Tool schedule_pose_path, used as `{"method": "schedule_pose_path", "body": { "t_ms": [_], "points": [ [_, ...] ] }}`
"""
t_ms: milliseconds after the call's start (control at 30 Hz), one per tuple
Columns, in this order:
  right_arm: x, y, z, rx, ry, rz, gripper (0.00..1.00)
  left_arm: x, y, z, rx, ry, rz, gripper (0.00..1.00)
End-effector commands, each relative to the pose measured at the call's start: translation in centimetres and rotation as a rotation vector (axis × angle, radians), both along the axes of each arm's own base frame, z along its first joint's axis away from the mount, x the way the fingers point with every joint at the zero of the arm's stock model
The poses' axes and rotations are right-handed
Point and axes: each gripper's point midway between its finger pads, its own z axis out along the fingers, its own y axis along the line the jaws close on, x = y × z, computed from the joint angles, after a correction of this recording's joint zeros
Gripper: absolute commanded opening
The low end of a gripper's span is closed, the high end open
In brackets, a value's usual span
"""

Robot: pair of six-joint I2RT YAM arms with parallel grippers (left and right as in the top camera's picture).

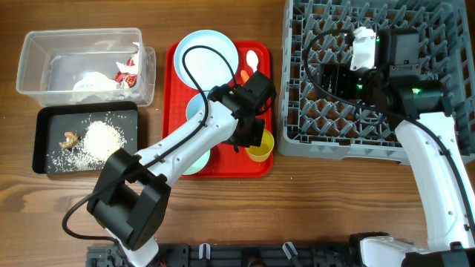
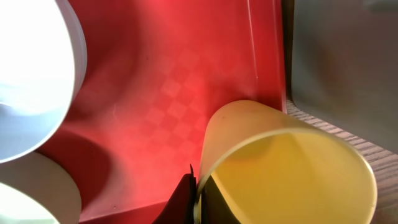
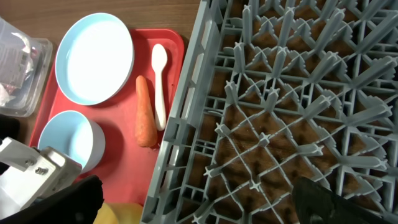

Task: Sort waste into correct bins and load items into the dishwasher rack
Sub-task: 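Grasp the yellow cup with the left gripper, then lift the yellow cup and hand it to the right gripper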

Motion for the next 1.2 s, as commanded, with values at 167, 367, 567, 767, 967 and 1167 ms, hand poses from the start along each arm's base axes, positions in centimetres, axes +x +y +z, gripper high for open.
{"method": "schedule_pose_path", "body": {
  "t_ms": [167,367,567,767,967,1167],
  "points": [
    [0.4,1.8,2.1,0.108,-0.048,0.049,1.0,2.8,-0.1,3.7,-0.212,0.016,0.083,0.04],
    [0.0,4.7,6.2,0.254,-0.168,0.191,1.0,7.2,1.8,13.2,-0.736,0.044,0.173,0.04],
    [-0.6,8.4,9.9,0.438,-0.277,0.417,1.0,9.2,4.6,21.2,-1.204,0.017,0.043,0.04],
    [-2.7,11.3,13.4,0.623,-0.373,0.714,1.0,8.0,4.9,25.4,-1.397,-0.007,-0.163,0.04],
    [-3.5,12.4,14.7,0.674,-0.424,0.833,1.0,7.4,4.7,25.9,-1.423,0.016,-0.189,0.04],
    [-3.6,14.8,13.7,0.707,-0.376,0.88,1.0,6.5,3.0,26.0,-1.426,0.056,-0.226,0.04]
  ]
}}
